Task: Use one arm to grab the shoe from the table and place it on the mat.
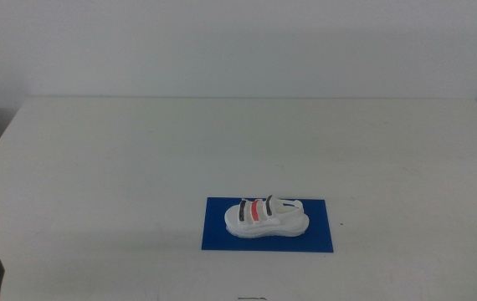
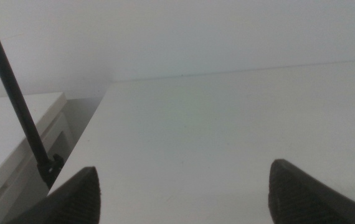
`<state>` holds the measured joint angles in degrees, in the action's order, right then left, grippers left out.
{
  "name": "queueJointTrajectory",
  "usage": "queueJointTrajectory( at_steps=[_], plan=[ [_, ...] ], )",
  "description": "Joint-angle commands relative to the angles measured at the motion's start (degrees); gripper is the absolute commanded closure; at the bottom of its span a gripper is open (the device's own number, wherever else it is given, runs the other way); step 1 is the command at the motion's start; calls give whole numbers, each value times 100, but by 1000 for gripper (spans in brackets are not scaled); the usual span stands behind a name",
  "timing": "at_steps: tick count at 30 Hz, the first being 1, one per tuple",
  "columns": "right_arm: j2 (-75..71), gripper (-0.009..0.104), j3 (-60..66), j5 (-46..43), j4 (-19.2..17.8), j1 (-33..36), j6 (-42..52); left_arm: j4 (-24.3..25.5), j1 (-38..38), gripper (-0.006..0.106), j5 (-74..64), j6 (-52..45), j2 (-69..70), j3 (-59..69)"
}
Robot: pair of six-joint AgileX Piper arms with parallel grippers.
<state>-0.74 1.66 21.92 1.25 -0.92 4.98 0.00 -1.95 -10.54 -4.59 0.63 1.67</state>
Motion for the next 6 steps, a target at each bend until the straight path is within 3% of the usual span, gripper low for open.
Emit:
queueJointTrajectory(
  at_steps=[1, 6],
  plan=[
    [-111, 1, -106, -320, -48, 13, 70, 0, 7, 9, 512, 87, 134, -17],
    [-111, 1, -106, -320, -48, 13, 70, 32, 6, 9, 505, 87, 136, -17]
  ],
)
